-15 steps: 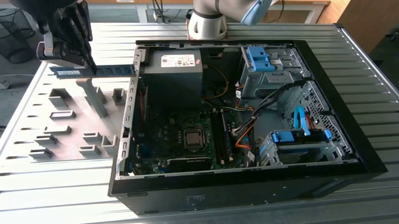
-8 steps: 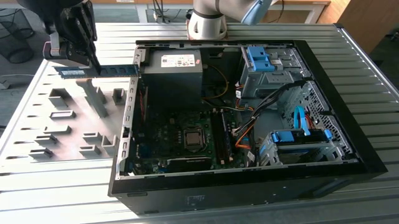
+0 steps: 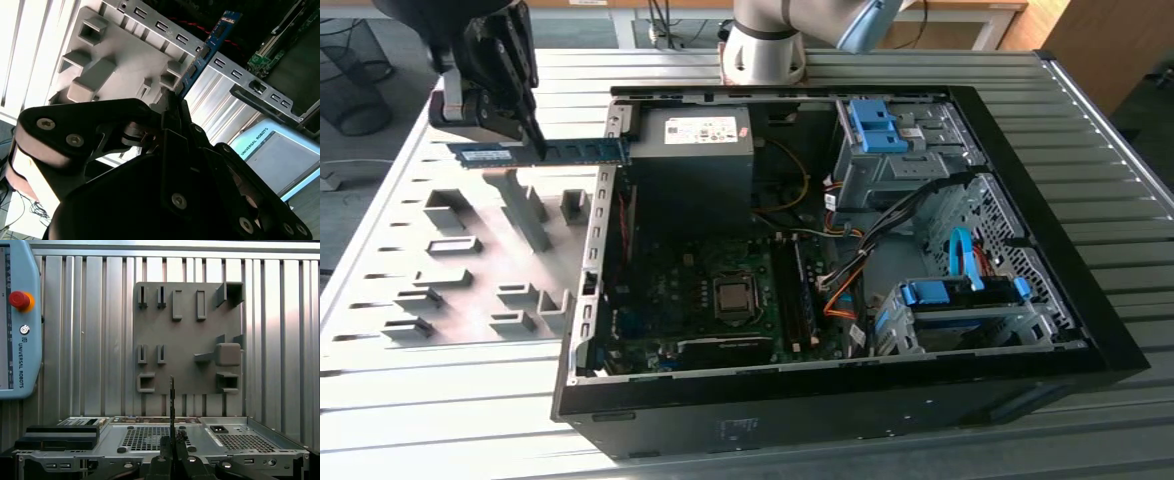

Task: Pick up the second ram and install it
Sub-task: 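Pick up the second ram and move it above second insertion slot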

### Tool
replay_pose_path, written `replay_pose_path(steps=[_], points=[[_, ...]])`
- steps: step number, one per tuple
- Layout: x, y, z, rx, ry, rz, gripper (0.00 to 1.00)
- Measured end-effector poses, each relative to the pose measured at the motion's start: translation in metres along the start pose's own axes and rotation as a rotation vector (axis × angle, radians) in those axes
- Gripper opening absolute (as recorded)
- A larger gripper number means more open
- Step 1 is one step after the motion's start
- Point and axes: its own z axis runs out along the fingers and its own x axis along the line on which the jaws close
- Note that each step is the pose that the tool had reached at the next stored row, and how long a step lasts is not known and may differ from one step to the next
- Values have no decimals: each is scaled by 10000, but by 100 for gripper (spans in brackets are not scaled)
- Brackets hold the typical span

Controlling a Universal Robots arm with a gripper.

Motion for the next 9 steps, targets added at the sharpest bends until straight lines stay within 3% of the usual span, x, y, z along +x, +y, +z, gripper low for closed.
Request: replay_pose_path(steps=[9], points=[[-2,-207,-2,0,0,0,14]])
